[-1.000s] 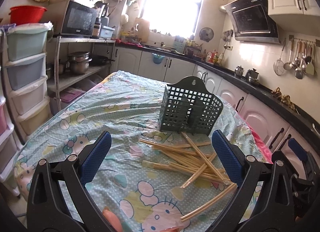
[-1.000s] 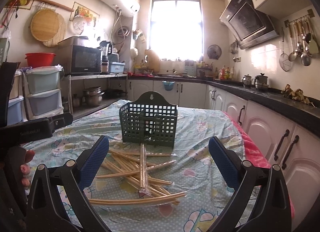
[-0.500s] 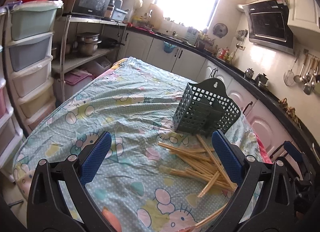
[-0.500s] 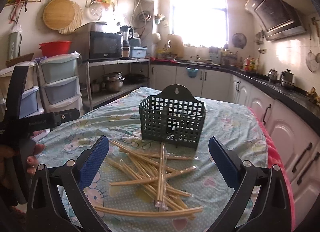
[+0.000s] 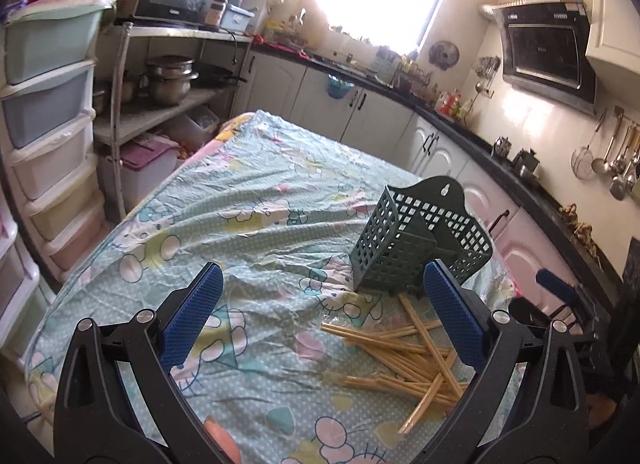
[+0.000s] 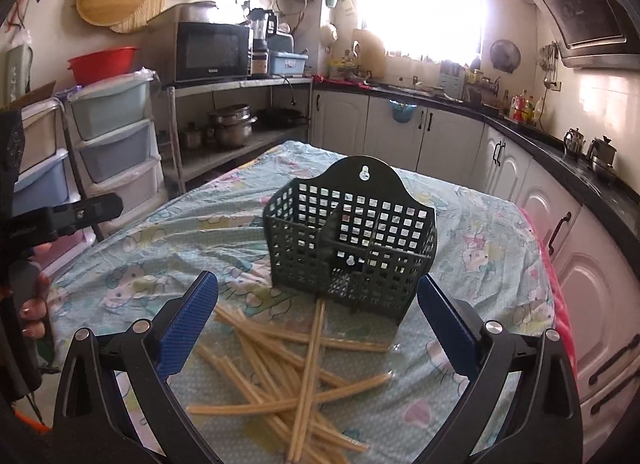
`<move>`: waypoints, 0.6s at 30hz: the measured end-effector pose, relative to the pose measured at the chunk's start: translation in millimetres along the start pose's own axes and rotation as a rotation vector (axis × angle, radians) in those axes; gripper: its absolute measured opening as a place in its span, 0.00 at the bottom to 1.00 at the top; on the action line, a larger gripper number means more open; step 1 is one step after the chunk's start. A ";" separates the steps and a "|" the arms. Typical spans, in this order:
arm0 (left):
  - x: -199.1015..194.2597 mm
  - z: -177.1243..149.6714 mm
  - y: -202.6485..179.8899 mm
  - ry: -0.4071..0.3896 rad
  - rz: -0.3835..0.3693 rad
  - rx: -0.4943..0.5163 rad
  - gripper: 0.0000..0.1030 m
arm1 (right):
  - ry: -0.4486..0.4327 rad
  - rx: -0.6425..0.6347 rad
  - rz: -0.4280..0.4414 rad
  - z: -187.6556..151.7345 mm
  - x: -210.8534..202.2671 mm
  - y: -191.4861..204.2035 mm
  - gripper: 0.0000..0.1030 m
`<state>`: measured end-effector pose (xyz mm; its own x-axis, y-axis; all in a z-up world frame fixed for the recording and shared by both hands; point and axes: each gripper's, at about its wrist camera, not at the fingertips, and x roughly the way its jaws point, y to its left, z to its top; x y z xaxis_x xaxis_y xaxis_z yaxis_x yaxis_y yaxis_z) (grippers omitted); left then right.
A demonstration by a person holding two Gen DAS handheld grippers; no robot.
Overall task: Organize utensils
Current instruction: 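Close the right gripper on a wooden chopstick while the left gripper grasps another chopstick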
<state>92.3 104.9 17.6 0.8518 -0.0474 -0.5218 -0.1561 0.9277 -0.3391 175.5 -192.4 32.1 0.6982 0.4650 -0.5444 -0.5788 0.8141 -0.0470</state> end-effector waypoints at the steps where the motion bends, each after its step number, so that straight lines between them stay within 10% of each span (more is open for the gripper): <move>1: 6.8 1.1 0.1 0.020 0.005 0.001 0.90 | 0.009 0.000 -0.002 2.0 3.9 -0.8 0.94; 18: 97.2 -33.0 24.6 0.331 -0.123 -0.176 0.70 | 0.350 0.054 0.088 -22.8 111.9 -9.3 0.40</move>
<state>154.8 110.9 -67.2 0.6667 -0.2980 -0.6831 -0.1702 0.8315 -0.5289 249.4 -155.9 -47.4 0.4547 0.3940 -0.7987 -0.6001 0.7982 0.0521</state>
